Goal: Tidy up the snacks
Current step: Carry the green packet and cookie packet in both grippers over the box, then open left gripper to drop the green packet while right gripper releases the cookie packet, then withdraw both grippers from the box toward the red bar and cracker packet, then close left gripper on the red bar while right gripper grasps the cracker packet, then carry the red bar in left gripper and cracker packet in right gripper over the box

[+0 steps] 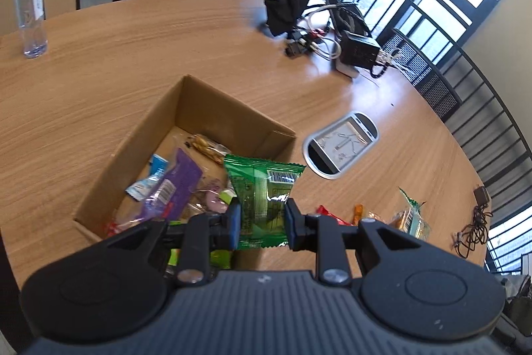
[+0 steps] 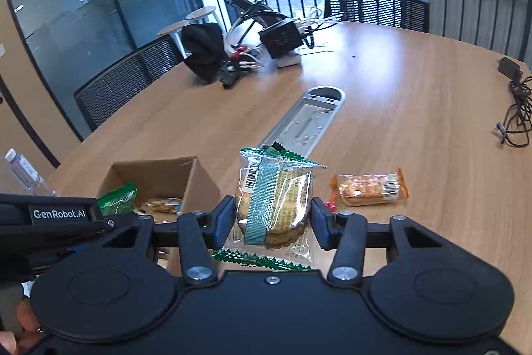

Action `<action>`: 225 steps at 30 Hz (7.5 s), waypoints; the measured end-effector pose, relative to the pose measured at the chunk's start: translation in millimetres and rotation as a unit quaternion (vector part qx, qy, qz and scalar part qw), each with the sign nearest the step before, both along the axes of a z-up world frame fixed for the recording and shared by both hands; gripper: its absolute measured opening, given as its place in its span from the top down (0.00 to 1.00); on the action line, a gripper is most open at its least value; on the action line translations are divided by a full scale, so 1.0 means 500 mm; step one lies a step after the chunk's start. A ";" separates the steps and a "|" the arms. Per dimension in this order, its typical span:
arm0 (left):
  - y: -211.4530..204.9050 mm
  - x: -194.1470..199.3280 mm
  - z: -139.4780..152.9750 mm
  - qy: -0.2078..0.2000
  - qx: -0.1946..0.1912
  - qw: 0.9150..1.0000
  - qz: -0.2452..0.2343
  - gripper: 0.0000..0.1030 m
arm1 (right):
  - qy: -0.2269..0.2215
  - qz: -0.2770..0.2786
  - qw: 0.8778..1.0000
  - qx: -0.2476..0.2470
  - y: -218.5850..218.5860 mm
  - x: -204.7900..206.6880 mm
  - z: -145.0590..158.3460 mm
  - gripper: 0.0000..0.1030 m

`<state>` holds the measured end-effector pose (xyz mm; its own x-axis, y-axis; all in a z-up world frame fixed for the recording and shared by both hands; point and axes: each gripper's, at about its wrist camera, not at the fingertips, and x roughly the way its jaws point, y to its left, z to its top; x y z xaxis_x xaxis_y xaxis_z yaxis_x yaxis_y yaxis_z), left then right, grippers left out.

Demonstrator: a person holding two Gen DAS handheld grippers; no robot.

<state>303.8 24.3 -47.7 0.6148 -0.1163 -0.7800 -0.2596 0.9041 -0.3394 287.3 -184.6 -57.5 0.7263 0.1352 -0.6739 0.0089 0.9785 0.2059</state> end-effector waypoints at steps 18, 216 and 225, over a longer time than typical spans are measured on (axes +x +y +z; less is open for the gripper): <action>0.125 0.022 -0.020 0.003 -0.002 0.999 0.050 0.75 | -0.004 0.089 0.996 0.004 0.123 0.021 0.004 0.54; -0.154 0.039 -0.077 0.084 0.017 0.993 -0.077 0.81 | 0.094 0.130 0.986 -0.054 -0.129 0.019 -0.078 0.66; -0.114 -0.027 -0.024 0.056 0.020 0.996 -0.069 0.81 | 0.071 0.133 0.988 -0.045 -0.089 -0.042 -0.036 0.66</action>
